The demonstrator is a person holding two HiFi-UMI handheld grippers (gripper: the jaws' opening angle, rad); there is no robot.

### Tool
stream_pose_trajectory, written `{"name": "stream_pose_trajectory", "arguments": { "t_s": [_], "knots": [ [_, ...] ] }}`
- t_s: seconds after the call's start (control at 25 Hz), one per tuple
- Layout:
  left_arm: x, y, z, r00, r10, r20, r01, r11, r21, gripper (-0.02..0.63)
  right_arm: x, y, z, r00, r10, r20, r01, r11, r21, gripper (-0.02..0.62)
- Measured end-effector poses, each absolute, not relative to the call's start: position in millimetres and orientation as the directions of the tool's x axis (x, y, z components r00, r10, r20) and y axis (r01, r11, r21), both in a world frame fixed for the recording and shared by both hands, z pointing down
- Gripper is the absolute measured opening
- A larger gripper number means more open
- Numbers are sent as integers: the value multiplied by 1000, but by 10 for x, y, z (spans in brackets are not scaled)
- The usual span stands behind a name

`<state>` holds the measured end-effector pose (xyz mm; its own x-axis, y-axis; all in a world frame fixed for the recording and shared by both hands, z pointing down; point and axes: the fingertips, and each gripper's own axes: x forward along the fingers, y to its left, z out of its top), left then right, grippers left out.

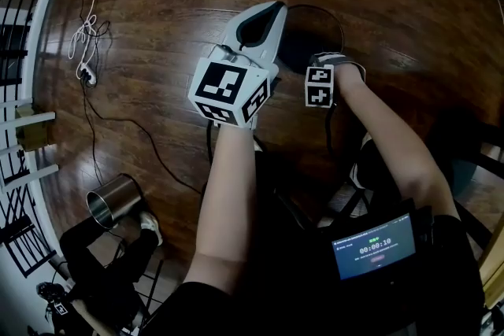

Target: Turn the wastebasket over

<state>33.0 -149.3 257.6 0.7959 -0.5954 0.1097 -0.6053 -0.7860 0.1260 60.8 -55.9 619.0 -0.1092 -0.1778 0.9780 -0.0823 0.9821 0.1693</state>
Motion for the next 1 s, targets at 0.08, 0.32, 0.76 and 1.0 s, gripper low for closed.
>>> {"name": "stream_pose_trajectory", "arguments": {
  "t_s": [0.08,0.32,0.76,1.0],
  "knots": [
    [311,-1497,2572,792,-602,103,-610,-781,134,2,663,-579,5943,-153,-206,967,-91,977,194,107],
    [325,-1429,2666,796,-591,132,-605,-783,144,2,661,-844,4414,-488,-484,726,-361,870,337,9],
    [519,-1241,2572,853,-513,91,-521,-847,105,2,979,-1061,2732,-699,-711,80,-715,698,-37,9],
    [560,-1259,2601,851,-518,92,-525,-843,114,2,1000,-1194,2647,-731,-679,57,-681,725,-98,9]
  ]
}}
